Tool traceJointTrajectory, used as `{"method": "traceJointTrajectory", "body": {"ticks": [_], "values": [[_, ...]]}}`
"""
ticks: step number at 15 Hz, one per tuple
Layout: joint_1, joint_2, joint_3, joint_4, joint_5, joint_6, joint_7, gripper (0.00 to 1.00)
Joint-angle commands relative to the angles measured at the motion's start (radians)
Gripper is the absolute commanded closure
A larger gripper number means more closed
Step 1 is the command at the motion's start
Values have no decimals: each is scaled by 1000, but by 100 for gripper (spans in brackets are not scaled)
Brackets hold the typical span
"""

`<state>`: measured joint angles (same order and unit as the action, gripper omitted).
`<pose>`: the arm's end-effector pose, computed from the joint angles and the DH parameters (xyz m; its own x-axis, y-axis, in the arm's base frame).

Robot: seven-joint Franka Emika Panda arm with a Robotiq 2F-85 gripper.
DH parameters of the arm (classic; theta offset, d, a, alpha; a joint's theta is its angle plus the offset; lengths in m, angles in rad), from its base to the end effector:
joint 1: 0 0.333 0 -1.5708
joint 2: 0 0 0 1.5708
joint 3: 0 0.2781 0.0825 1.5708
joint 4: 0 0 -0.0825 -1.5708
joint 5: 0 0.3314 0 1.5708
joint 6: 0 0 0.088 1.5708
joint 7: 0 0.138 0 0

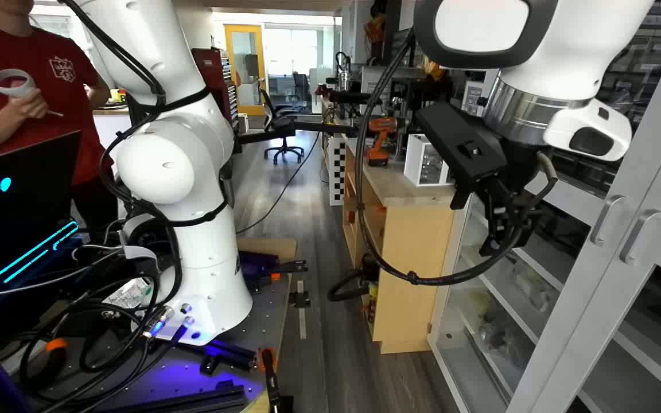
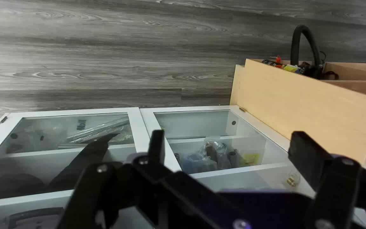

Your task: Open the right door

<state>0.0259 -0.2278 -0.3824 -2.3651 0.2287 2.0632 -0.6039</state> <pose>0.4008 -0.1288 0.3666 0.9892 0.1321 0.0641 0.1450 -0.9476 -0.2847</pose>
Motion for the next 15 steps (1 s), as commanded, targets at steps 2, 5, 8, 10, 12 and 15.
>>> {"method": "traceJointTrajectory", "body": {"ticks": [2, 5, 8, 10, 12, 15], "values": [[-52, 5, 50, 2, 13, -4, -10, 0], [-52, 5, 50, 2, 13, -4, -10, 0], [-52, 5, 50, 2, 13, -4, -10, 0], [-61, 8, 64, 3, 8, 3, -3, 0], [-74, 11, 86, 1, -12, 33, 15, 0], [-83, 14, 115, -4, -34, 100, 16, 0]]}}
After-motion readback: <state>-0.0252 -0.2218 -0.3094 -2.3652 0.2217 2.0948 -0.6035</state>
